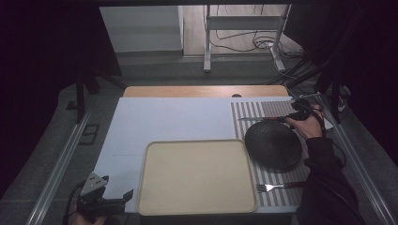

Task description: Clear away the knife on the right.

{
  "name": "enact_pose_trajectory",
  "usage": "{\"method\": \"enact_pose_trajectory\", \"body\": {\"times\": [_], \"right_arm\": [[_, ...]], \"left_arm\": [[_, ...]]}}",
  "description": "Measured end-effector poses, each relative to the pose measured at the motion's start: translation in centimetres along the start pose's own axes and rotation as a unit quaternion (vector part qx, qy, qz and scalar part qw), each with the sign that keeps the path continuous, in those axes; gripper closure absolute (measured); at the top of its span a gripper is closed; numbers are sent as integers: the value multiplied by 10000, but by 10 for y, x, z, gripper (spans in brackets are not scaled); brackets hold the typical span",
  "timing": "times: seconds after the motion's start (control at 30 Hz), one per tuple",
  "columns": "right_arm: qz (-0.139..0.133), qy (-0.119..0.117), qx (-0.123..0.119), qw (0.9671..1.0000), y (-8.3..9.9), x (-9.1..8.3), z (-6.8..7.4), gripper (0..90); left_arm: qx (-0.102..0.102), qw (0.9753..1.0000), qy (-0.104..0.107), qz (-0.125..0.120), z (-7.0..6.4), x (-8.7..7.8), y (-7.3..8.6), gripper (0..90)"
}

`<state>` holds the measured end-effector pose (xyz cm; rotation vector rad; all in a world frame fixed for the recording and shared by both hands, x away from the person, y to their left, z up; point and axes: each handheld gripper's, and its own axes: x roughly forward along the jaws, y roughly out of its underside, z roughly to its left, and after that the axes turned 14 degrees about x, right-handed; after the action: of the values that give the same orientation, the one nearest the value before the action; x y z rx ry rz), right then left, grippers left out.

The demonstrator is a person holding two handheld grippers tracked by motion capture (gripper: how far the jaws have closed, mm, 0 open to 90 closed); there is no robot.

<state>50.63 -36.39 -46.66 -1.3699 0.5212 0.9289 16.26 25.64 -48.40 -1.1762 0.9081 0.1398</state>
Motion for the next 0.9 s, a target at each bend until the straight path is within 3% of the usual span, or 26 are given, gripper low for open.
{"method": "enact_pose_trajectory", "body": {"times": [0.27,0.67,0.9], "right_arm": [[67,139,-117,9998,-10,14,-11,895],[103,363,-192,9991,-22,43,-19,900],[285,312,-146,9990,-16,44,-24,900]], "left_arm": [[45,10000,11,25,-1,1,-1,0],[76,10000,11,44,-1,1,-1,0],[119,9999,3,54,-2,1,-1,0]]}}
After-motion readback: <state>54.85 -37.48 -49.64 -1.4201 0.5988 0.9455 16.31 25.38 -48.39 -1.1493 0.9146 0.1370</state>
